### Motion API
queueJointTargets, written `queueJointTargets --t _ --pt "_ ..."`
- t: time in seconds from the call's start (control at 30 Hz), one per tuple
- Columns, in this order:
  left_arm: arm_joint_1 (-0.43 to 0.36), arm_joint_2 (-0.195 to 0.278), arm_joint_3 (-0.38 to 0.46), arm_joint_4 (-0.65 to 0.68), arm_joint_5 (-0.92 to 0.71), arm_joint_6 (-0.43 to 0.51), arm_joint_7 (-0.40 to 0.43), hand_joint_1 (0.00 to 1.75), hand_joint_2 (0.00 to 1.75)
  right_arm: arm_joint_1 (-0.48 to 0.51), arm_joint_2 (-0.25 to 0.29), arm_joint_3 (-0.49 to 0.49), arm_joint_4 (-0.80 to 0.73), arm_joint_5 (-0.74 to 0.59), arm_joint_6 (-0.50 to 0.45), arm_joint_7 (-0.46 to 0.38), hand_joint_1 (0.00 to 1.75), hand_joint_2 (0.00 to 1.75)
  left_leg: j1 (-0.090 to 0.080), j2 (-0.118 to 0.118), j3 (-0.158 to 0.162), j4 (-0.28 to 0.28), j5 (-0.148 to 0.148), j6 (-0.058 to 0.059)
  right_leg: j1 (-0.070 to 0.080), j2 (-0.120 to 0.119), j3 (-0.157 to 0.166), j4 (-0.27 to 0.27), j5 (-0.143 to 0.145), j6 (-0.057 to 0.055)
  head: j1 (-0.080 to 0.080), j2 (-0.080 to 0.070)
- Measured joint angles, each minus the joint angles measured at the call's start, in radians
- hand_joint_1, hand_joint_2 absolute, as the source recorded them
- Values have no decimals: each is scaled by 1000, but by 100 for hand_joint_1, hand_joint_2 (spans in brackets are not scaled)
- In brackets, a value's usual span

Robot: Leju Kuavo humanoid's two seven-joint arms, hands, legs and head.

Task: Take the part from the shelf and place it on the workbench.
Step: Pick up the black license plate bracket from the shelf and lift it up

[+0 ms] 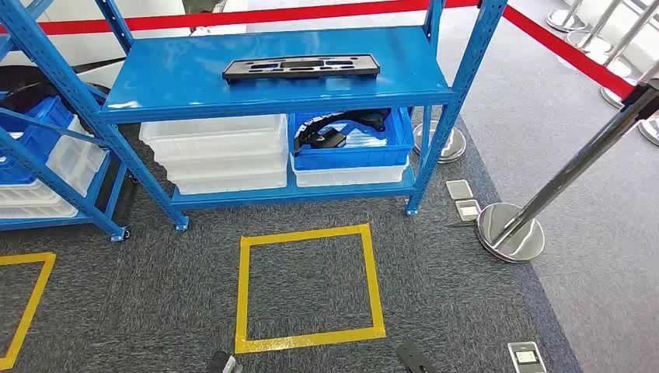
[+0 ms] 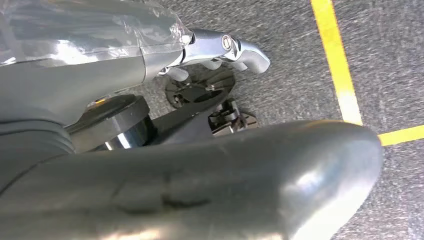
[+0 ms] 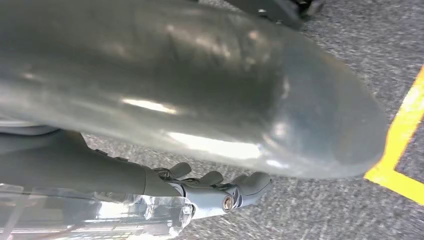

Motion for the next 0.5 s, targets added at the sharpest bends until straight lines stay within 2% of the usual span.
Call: queueJointTargets --t 0.07,0.13,0.17,0.2,0.27,0.3,0.33,0.37,0.43,0.47,0.5 --pt "0 0 0 0 0 0 0 0 0 1 0 0 0 0 0 0 0 0 2 0 1 -3 0 -4 1 1 -1 0 -2 -4 -3 0" --pt "0 0 0 0 0 0 0 0 0 2 0 0 0 0 0 1 0 0 2 0 4 0 -7 -14 -5 1 6 -10 -1 -12 -5 0" --pt "-1 0 -1 0 0 0 0 0 0 2 0 0 0 0 0 1 0 0 2 0 -2 19 -20 -20 -8 0 12 -16 -1 -17 -8 0" --pt "-2 0 -1 0 0 0 0 0 0 1 -1 0 0 0 0 1 0 0 4 0 -14 51 -37 -26 -11 -1 18 -21 -1 -20 -12 0" --pt "-1 0 -1 0 0 0 0 0 0 -1 0 0 0 0 0 1 0 0 13 0 -77 170 -86 -38 -13 -3 27 -23 -6 -25 -25 0" --pt "0 0 -1 0 0 0 0 0 0 -1 0 0 0 0 0 1 0 0 18 0 -108 223 -99 -42 -13 -3 31 -23 -9 -25 -29 0" --pt "2 0 -1 0 1 0 0 0 0 0 0 0 0 -1 0 1 0 0 23 0 -131 253 -95 -47 -15 -2 36 -22 -14 -25 -33 0" --pt "3 0 -1 0 1 0 -1 0 0 0 0 0 0 -1 0 1 0 0 27 0 -133 240 -71 -50 -17 -1 41 -22 -18 -22 -38 0" --pt "4 0 -1 0 1 0 -1 0 0 0 1 0 0 -1 0 1 0 0 34 0 -93 128 8 -55 -22 1 55 -21 -30 -13 -46 0" --pt "3 0 -1 0 1 0 -1 0 0 -1 1 0 0 -1 0 1 0 0 33 -1 -71 72 35 -55 -23 2 60 -20 -35 -7 -52 0" --pt "2 0 -1 0 1 0 -1 0 0 -2 1 0 0 -1 0 1 0 0 31 -1 -55 32 47 -52 -23 2 63 -20 -39 -1 -56 0"
